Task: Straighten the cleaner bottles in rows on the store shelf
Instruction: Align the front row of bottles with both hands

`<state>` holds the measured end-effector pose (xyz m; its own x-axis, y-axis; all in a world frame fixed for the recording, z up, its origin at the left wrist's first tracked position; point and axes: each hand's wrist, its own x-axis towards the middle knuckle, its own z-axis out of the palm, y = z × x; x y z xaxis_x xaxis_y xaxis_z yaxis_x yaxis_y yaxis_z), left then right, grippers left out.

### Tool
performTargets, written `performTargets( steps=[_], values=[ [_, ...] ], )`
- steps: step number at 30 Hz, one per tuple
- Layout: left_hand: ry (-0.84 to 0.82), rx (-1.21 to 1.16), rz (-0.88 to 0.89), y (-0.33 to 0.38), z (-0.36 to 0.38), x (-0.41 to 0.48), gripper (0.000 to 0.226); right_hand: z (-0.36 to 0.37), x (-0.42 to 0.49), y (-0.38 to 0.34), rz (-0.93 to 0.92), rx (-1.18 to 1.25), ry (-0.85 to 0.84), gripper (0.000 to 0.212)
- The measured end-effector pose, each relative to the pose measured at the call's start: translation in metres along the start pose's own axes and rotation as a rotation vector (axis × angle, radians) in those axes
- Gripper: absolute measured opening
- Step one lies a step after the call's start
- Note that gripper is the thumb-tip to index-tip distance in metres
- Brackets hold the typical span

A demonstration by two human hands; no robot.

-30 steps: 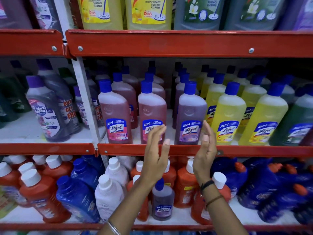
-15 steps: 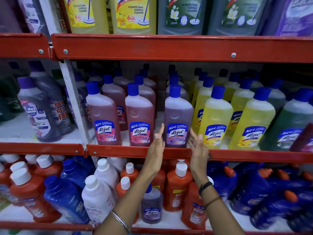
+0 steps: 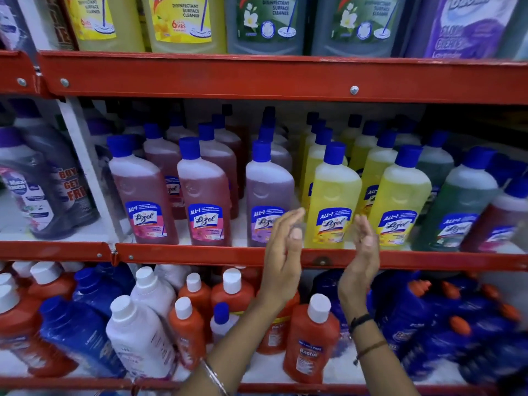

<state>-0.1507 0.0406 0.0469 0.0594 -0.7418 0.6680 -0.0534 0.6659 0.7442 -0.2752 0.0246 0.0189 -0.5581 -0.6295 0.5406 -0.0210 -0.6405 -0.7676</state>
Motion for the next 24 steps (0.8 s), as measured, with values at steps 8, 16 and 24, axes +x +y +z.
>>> performTargets(
  steps=[8, 16, 24],
  values=[
    [-0.132, -0.119, -0.369, -0.021, 0.032, 0.003, 0.062, -0.014, 0.024, 0.0, 0.192, -0.002, -0.201, 0.092],
    [-0.178, -0.116, -0.41, -0.023, 0.026, 0.009, 0.061, -0.018, 0.024, -0.008, 0.232, -0.02, -0.182, 0.099],
    [-0.175, -0.107, -0.394, -0.019, 0.022, 0.008, 0.062, -0.015, 0.027, -0.009, 0.241, -0.032, -0.19, 0.097]
  ],
)
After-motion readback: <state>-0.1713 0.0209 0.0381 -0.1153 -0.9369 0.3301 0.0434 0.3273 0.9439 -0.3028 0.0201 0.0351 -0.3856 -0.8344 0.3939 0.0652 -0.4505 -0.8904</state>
